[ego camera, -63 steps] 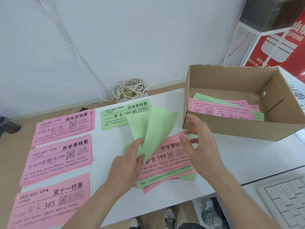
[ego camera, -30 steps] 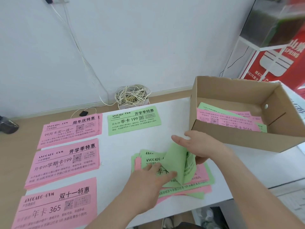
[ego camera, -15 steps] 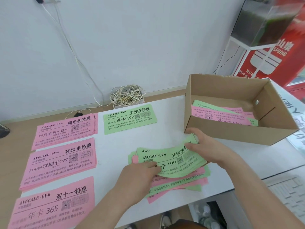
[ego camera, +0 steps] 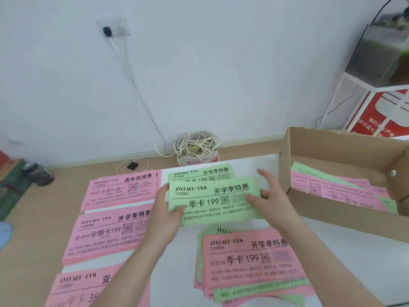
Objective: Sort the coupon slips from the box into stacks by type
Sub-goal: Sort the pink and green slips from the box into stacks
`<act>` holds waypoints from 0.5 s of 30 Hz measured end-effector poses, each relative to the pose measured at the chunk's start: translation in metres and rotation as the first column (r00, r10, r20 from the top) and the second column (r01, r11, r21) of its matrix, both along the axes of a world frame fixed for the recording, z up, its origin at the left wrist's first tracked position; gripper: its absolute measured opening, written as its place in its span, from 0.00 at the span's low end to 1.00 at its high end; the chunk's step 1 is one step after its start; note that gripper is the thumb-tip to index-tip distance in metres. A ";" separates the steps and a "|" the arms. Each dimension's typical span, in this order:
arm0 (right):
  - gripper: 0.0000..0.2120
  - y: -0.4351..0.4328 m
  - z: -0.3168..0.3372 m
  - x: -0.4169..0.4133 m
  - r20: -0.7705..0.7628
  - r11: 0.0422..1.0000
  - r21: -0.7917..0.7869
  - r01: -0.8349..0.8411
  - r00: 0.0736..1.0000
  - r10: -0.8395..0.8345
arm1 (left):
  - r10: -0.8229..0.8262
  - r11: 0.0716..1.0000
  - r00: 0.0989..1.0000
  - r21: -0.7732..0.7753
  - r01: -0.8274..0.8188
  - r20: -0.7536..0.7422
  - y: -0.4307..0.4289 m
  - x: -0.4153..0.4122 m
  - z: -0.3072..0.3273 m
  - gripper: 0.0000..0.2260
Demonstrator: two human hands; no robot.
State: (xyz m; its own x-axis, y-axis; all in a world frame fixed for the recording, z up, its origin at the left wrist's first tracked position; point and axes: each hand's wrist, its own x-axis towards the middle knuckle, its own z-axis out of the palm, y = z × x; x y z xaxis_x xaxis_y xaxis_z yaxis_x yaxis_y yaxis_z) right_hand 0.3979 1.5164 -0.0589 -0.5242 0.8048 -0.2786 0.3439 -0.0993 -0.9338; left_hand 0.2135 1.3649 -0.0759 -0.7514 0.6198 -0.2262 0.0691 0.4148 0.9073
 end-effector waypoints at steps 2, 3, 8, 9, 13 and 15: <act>0.31 0.012 -0.009 -0.023 0.080 0.998 0.054 -0.008 0.997 0.003 | 0.002 0.999 0.995 -0.045 -0.007 -0.103 0.017 -0.017 -0.002 0.26; 0.32 0.019 -0.014 -0.035 0.125 0.995 0.099 -0.011 0.992 -0.002 | -0.001 0.997 0.987 -0.081 -0.012 -0.160 0.025 -0.024 -0.002 0.26; 0.28 0.048 -0.030 -0.079 0.278 0.955 0.294 -0.044 0.960 -0.041 | -0.071 0.979 0.908 -0.203 -0.015 -0.413 0.053 -0.054 -0.020 0.32; 0.28 0.051 -0.033 -0.083 0.334 0.941 0.327 -0.086 0.942 -0.030 | -0.129 0.968 0.855 -0.251 -0.001 -0.503 0.055 -0.057 -0.025 0.33; 0.29 0.049 -0.046 -0.078 0.577 0.857 0.399 -0.327 0.816 0.043 | -0.529 0.828 0.590 -0.523 0.202 -0.610 0.054 -0.048 -0.049 0.23; 0.30 0.039 -0.040 -0.061 0.591 0.825 0.363 -0.432 0.792 0.154 | -0.636 0.742 0.551 -0.626 0.241 -0.541 0.053 -0.044 -0.061 0.23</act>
